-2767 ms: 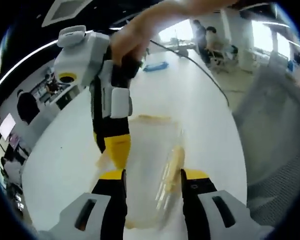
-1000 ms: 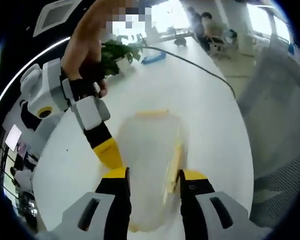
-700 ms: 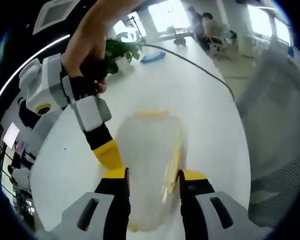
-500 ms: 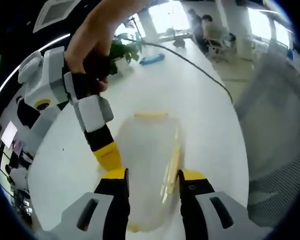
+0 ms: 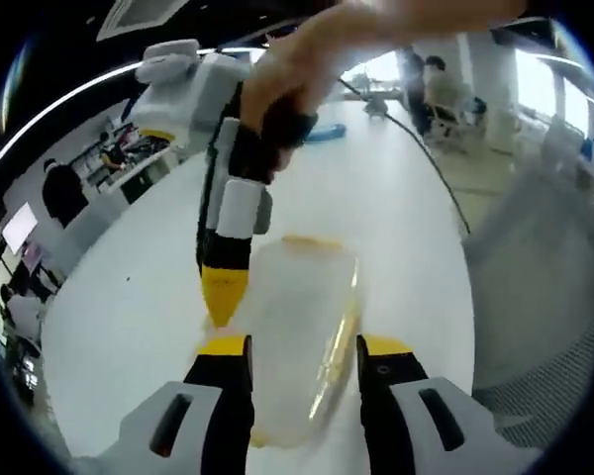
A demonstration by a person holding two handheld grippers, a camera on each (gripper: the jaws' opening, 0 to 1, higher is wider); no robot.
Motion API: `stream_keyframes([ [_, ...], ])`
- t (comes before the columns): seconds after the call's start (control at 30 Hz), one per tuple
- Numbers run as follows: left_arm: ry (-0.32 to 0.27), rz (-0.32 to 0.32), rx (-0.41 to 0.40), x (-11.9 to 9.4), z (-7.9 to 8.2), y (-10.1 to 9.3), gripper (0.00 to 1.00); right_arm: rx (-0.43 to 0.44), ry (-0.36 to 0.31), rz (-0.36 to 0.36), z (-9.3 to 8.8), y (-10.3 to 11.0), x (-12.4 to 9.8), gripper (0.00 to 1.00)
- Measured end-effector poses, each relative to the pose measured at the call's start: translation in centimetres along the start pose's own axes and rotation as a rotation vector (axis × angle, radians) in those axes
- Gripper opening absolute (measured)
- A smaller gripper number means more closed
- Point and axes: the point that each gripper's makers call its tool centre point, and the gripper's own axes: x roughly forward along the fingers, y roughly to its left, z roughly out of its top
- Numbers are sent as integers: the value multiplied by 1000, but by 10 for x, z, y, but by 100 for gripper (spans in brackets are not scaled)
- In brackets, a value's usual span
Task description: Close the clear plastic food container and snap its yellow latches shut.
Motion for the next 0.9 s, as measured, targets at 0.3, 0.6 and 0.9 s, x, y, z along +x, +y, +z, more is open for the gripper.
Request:
stream_keyframes([
  [0.3,-25,113,-143,-17,-9,26,42,113,-46,-94,-15,6,-21,55],
  [0.6,-88,157,-392,-25,-8,42,48,225,-118,-154,-24,11,-28,56],
  [0.9,-53,208,-476,-30,-27,50,49,219,-118,-226,-43,13,-39,59],
])
